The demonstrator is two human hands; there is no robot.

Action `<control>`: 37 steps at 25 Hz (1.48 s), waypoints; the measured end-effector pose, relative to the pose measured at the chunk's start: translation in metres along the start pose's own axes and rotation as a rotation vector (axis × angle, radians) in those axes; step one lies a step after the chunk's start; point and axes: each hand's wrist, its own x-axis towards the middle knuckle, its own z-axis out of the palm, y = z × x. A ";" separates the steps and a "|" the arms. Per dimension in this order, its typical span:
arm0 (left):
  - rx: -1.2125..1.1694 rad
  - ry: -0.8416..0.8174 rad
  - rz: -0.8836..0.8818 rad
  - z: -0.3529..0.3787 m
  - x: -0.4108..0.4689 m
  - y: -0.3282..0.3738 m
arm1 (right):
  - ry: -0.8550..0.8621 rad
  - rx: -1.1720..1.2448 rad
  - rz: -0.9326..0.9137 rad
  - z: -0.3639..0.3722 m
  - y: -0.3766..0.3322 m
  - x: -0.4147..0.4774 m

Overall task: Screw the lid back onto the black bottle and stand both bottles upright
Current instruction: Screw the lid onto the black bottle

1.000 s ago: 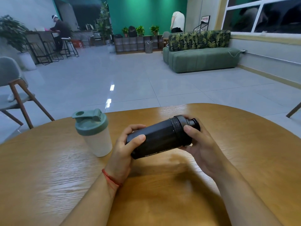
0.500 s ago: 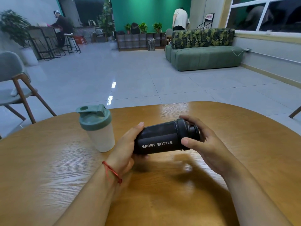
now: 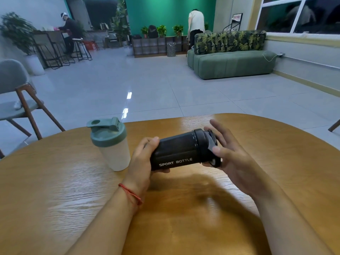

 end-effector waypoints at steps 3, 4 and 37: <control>-0.106 0.018 -0.217 0.000 0.004 0.006 | -0.068 -0.206 -0.032 -0.007 0.000 -0.001; -0.103 0.008 -0.218 -0.001 0.004 0.006 | -0.029 -0.248 -0.029 -0.008 0.000 -0.001; 0.176 -0.019 0.290 0.015 -0.021 0.004 | 0.510 -0.483 -0.110 0.036 -0.009 0.001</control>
